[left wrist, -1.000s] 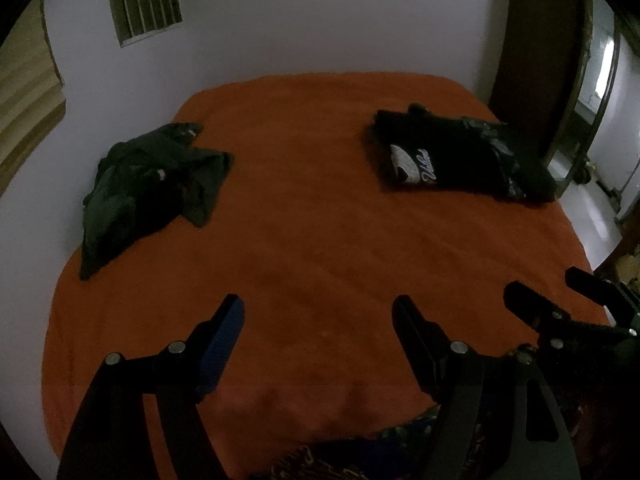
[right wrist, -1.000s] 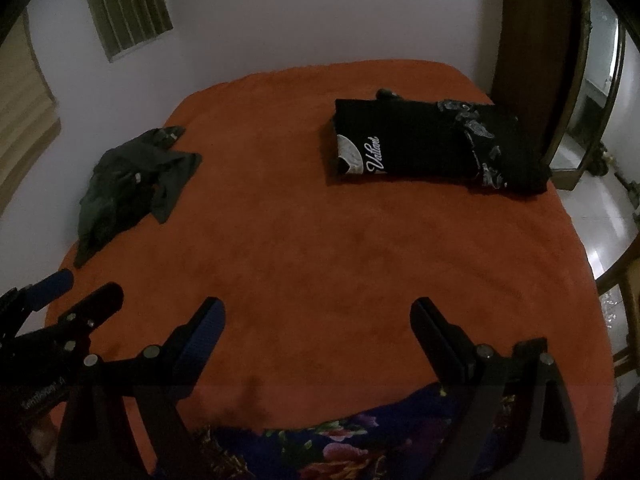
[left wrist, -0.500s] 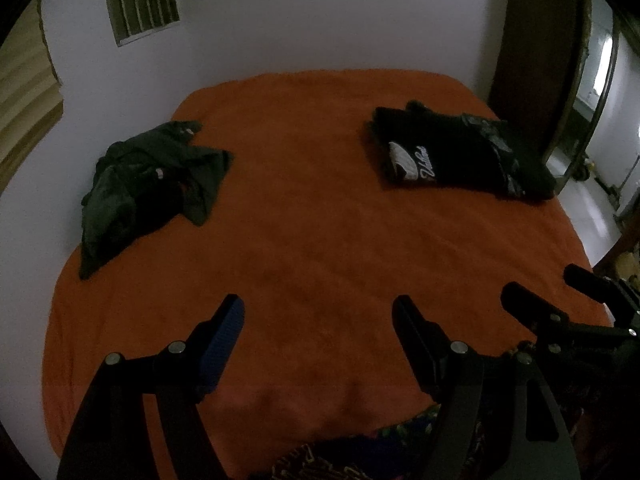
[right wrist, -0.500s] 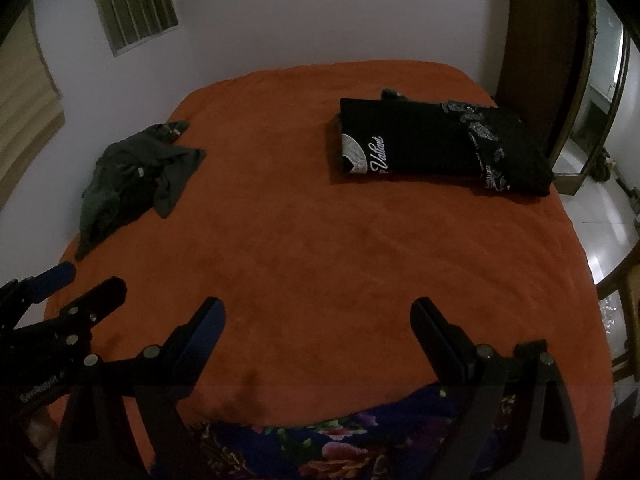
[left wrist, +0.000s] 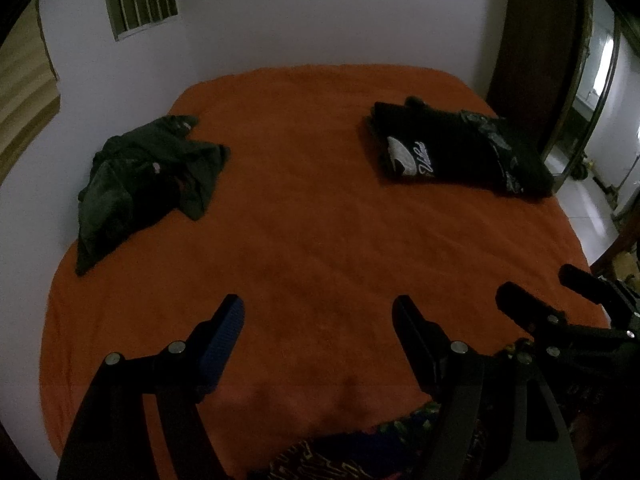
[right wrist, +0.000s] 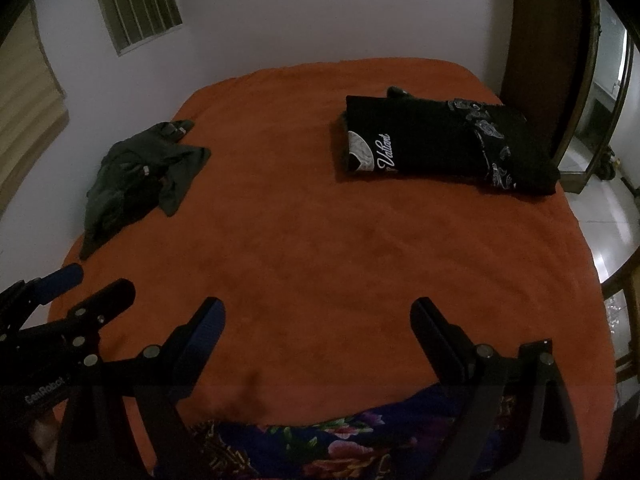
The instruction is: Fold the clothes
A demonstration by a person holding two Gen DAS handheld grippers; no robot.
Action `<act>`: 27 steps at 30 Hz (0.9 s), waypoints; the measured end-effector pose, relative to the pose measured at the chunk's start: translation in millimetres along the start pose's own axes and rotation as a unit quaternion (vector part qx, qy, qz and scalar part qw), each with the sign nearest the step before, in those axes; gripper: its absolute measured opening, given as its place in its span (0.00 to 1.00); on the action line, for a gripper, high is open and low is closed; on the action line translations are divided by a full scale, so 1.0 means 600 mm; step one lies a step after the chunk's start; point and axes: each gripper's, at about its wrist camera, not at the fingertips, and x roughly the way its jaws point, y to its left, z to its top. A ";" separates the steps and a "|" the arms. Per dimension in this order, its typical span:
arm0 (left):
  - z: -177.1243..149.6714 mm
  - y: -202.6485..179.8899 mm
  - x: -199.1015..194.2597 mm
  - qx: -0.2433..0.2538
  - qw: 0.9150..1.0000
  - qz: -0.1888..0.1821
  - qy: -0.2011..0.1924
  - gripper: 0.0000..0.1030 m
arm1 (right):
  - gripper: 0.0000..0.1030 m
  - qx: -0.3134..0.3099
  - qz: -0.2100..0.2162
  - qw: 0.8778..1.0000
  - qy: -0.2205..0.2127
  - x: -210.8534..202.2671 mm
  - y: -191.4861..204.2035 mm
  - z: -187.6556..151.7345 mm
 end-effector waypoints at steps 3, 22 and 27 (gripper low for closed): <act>-0.002 0.000 0.000 0.000 1.000 0.003 -0.002 0.75 | 0.91 -0.001 0.000 1.000 -0.007 -0.003 0.002 0.001; 0.019 0.018 0.018 0.001 1.000 -0.001 0.000 0.75 | 0.91 -0.003 0.007 1.000 -0.012 -0.009 0.005 -0.002; 0.016 0.019 0.006 -0.006 1.000 -0.005 -0.006 0.75 | 0.91 -0.006 0.012 1.000 -0.022 -0.017 0.008 -0.003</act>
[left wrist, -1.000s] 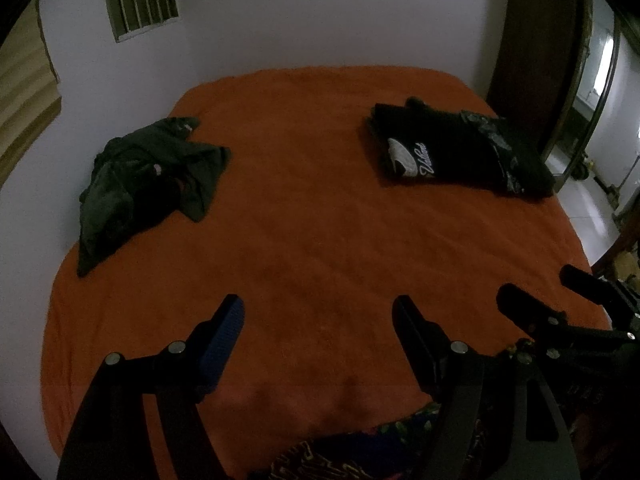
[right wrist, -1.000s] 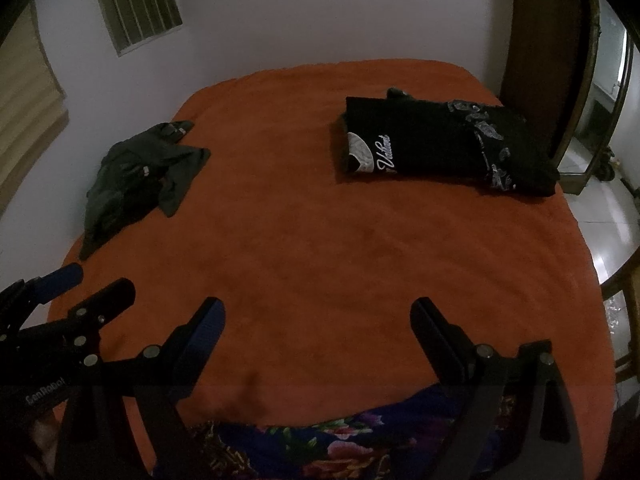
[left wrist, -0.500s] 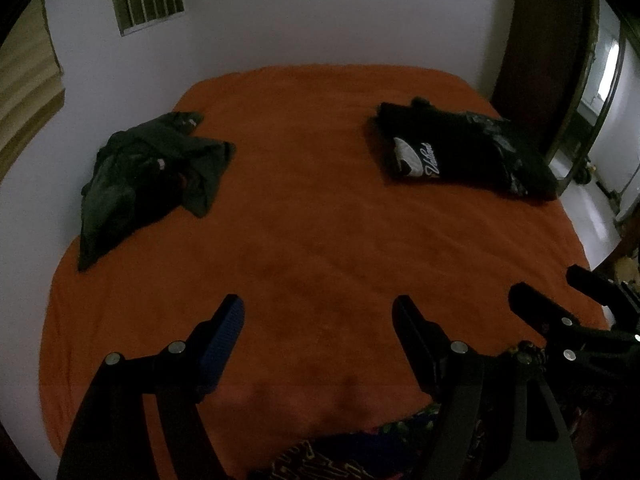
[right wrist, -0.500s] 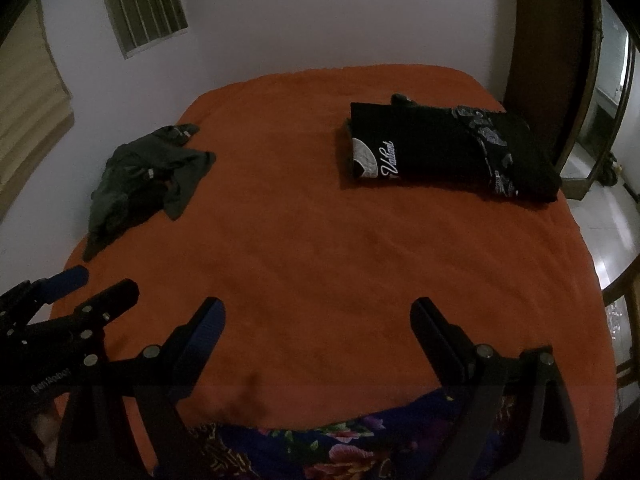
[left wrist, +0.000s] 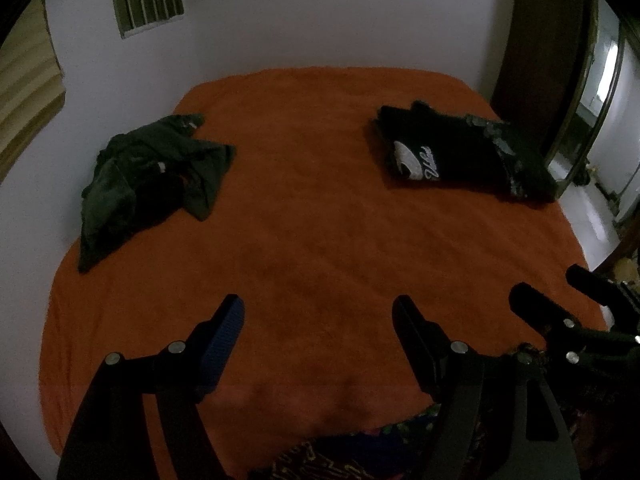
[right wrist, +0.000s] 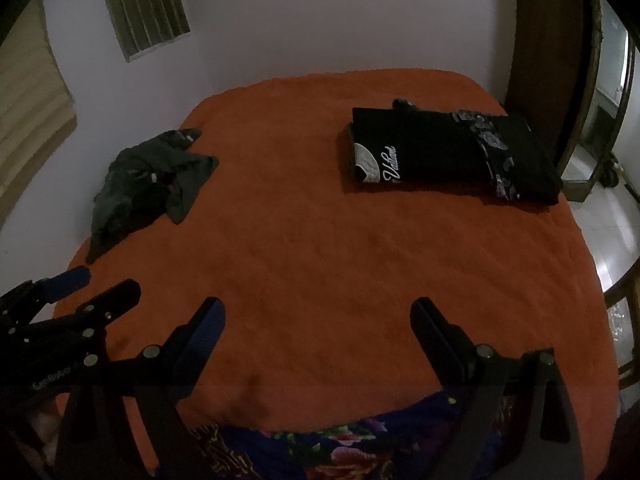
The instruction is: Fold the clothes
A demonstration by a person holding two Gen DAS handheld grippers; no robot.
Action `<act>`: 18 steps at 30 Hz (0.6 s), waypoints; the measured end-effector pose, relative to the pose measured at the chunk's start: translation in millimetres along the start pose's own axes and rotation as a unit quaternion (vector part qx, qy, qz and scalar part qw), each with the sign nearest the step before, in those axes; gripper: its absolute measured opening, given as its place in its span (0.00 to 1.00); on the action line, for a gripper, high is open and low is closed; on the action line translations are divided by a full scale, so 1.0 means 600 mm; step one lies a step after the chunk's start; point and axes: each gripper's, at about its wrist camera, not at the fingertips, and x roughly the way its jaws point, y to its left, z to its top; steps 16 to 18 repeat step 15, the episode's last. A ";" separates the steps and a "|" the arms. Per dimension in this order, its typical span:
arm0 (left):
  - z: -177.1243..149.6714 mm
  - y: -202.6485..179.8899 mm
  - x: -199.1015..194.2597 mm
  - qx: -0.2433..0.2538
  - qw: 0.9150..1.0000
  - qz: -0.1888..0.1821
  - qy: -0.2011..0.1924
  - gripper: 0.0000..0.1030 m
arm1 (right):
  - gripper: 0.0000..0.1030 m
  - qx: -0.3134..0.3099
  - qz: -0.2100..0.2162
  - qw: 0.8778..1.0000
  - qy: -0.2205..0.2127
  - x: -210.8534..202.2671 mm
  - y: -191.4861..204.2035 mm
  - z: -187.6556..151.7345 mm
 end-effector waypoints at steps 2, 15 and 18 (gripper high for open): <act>0.001 0.002 -0.006 -0.002 1.000 -0.002 -0.005 0.75 | 0.91 0.000 -0.001 1.000 -0.001 -0.001 0.001 0.000; 0.004 -0.001 -0.009 0.003 1.000 -0.001 -0.011 0.75 | 0.91 -0.002 -0.003 1.000 -0.002 -0.002 0.005 0.004; 0.004 -0.001 -0.009 0.003 1.000 -0.001 -0.011 0.75 | 0.91 -0.002 -0.003 1.000 -0.002 -0.002 0.005 0.004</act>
